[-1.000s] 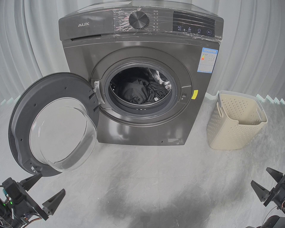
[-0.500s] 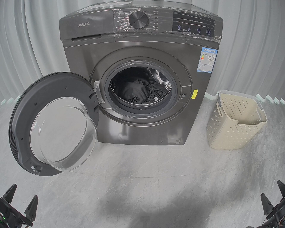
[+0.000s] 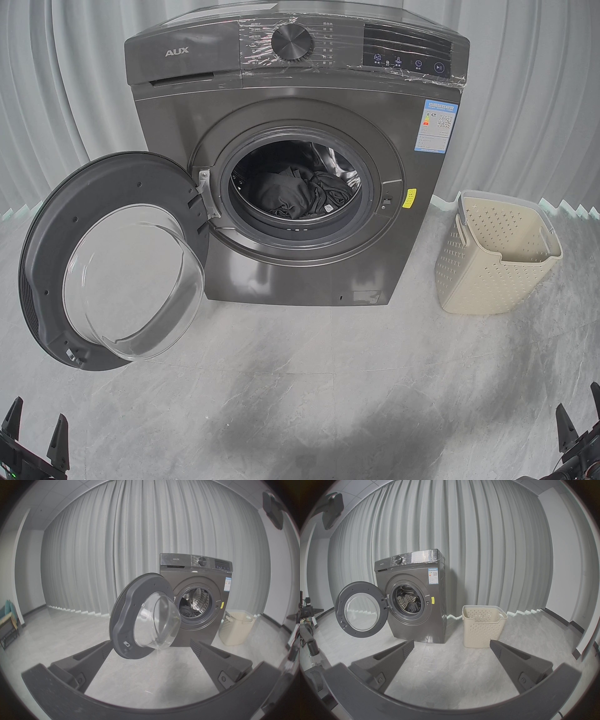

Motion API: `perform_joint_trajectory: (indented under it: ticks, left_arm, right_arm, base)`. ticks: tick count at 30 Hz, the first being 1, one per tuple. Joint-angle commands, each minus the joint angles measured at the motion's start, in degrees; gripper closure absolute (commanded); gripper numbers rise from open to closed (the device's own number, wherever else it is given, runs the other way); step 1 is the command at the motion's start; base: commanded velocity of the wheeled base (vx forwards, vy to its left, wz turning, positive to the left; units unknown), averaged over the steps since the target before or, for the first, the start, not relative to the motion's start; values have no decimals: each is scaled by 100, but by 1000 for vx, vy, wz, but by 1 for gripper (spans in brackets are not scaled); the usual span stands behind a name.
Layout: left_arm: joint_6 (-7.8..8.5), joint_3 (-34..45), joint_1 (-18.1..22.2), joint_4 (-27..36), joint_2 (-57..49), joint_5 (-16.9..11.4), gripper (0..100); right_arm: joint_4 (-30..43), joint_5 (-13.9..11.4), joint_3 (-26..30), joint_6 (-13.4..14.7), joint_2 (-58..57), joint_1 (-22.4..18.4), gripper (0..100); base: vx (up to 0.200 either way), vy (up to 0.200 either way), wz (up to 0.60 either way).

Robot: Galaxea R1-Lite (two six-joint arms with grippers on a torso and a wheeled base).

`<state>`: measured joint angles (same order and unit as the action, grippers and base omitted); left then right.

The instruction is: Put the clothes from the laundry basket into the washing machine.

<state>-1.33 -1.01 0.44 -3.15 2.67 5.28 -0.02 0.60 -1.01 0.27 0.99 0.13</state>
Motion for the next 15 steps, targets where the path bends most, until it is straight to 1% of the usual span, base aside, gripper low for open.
perform_joint_trajectory:
  ticks: [1, 2, 5, 9, 11, 12, 13, 14, 15]
  left_arm:
    - [-342, 48, -44, 200, -267, -115, 0]
    - [-333, 48, -35, 200, -267, -115, 0]
    - [-289, 48, -35, 191, -267, -124, 0]
    - [-289, 84, -35, 130, -267, -141, 0]
    - [-192, 66, -35, 156, -267, -115, 0]
    - [-175, 92, -35, 130, -267, -150, 0]
    - [-96, 92, -35, 165, -267, -185, 0]
    - [89, 101, -35, 279, -267, -431, 0]
    - [256, 101, -35, 323, -267, -598, 0]
  right_arm:
    - [2, 19, 92, -27, -99, 4, 0]
    - [11, 19, 92, -36, -99, -5, 0]
    - [2, 19, 92, -36, -99, 4, 0]
    - [11, 19, 92, -36, -99, 4, 0]
    - [2, 11, 92, -36, -99, 4, 0]
    - [2, 19, 92, -36, -99, 4, 0]
    - [11, 19, 92, -36, -99, 4, 0]
    - [11, 19, 92, -27, -99, 4, 0]
    - [2, 19, 92, -36, -99, 4, 0]
  base:
    - [0, 0, 0]
    - [0, 0, 0]
    - [0, 200, 0]
    - [0, 200, 0]
    - [0, 200, 0]
    - [0, 200, 0]
    - [0, 200, 0]
    - [0, 200, 0]
    - [0, 200, 0]
